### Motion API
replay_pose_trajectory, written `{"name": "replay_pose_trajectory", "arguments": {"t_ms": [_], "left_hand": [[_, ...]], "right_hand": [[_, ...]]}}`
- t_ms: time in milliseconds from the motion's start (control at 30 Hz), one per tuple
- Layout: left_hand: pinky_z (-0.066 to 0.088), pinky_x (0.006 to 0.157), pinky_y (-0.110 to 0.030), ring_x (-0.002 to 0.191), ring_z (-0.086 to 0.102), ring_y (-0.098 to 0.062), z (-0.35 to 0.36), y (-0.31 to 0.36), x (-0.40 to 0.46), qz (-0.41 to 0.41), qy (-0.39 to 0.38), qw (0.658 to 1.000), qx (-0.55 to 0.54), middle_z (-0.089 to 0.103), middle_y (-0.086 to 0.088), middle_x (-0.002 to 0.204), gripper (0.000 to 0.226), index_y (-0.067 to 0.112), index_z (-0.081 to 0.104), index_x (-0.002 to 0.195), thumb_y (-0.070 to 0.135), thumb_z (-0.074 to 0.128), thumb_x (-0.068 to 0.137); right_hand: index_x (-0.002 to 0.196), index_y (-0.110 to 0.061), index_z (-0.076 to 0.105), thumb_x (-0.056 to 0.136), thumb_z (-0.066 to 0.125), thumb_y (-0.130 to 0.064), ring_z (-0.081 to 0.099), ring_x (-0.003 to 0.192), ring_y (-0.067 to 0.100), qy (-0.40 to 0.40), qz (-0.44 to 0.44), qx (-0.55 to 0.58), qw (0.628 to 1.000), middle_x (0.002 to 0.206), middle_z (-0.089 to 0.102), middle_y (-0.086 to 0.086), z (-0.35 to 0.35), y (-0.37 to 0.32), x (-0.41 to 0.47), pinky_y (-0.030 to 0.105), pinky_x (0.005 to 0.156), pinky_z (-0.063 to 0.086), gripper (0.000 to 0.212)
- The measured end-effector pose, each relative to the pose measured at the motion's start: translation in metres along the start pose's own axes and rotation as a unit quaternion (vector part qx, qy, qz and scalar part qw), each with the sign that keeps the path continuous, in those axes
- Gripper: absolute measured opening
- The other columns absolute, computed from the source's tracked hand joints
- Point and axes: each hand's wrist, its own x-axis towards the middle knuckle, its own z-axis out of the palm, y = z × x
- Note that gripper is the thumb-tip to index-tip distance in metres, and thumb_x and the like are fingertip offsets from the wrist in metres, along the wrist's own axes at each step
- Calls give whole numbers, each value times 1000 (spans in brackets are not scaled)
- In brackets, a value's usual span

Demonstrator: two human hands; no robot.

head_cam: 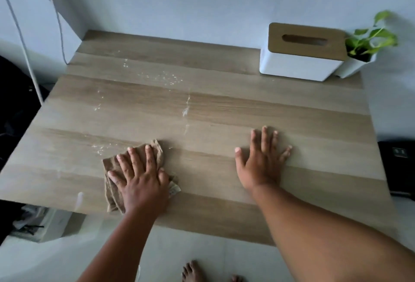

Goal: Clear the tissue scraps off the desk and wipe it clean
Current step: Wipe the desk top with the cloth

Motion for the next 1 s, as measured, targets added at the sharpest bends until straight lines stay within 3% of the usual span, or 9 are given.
{"name": "replay_pose_trajectory", "arguments": {"t_ms": [100, 233, 400, 500, 600, 700, 767, 900, 1000], "left_hand": [[-5, 122, -69, 158, -7, -41, 4, 45, 9, 60, 18, 998, 8, 1, -18, 172, 81, 27, 9, 165, 50, 22, 89], [2, 122, -69, 158, -2, -41, 12, 88, -4, 197, 18, 980, 31, 8, -18, 172, 80, 26, 16, 165, 47, 34, 89], [19, 122, -66, 159, 12, -32, 15, 43, -17, 325, 28, 944, 40, 19, -9, 171, 77, 21, 33, 161, 41, 44, 87], [22, 121, -66, 159, 16, -30, 13, 0, -13, 313, 44, 948, 43, 21, -6, 171, 76, 21, 37, 159, 42, 43, 86], [15, 122, -67, 160, 8, -28, 5, -16, 9, 212, 32, 976, 29, 15, -5, 172, 78, 23, 31, 161, 46, 37, 87], [3, 124, -66, 160, -6, -28, -4, 9, 38, 109, 13, 994, 18, 2, -5, 174, 80, 26, 17, 165, 49, 28, 88], [-1, 124, -66, 159, -9, -31, -5, 36, 52, 95, 14, 995, 19, -2, -6, 174, 81, 28, 10, 165, 49, 25, 88], [-1, 123, -67, 160, -5, -34, -4, 78, 57, 213, 17, 976, 40, 6, -9, 173, 77, 28, 17, 164, 48, 29, 91], [7, 122, -69, 160, 0, -34, 3, 84, 36, 353, 25, 933, 64, 10, -10, 172, 72, 28, 25, 163, 48, 35, 94]], "right_hand": [[159, -23, 33, 89, 27, -66, 2, 159, 34, -9, -1, -14, 1000, 173, 12, 7, -1, 0, 1, 72, 119, -1, 82], [160, -23, 32, 91, 32, -66, 2, 159, 34, 0, -6, -18, 1000, 173, 11, 7, 0, 1, 2, 72, 119, 0, 81], [163, -25, 22, 93, 26, -67, -5, 159, 33, -20, -5, -30, 999, 174, 2, 4, -1, 2, 3, 71, 120, -4, 82], [163, -25, 23, 93, 27, -67, -5, 159, 33, -28, -2, -27, 999, 174, 2, 5, -4, 1, 2, 72, 119, -3, 81], [163, -24, 23, 94, 27, -66, -5, 159, 34, -34, -1, -26, 999, 174, 2, 6, -5, 1, 4, 73, 118, -3, 81], [163, -24, 22, 94, 28, -66, -6, 159, 33, -39, -3, -31, 999, 174, 1, 5, -4, 1, 4, 72, 119, -5, 82], [163, -24, 23, 94, 29, -66, -5, 159, 33, -33, -4, -29, 999, 174, 3, 5, -4, 1, 4, 72, 119, -4, 81], [162, -24, 25, 94, 29, -67, -4, 160, 33, -29, -4, -30, 999, 174, 3, 5, -3, 0, 4, 71, 119, -4, 80], [163, -25, 24, 96, 23, -68, -5, 160, 32, -31, -5, -26, 999, 174, 3, 3, -4, 0, 4, 70, 120, -5, 79]]}}
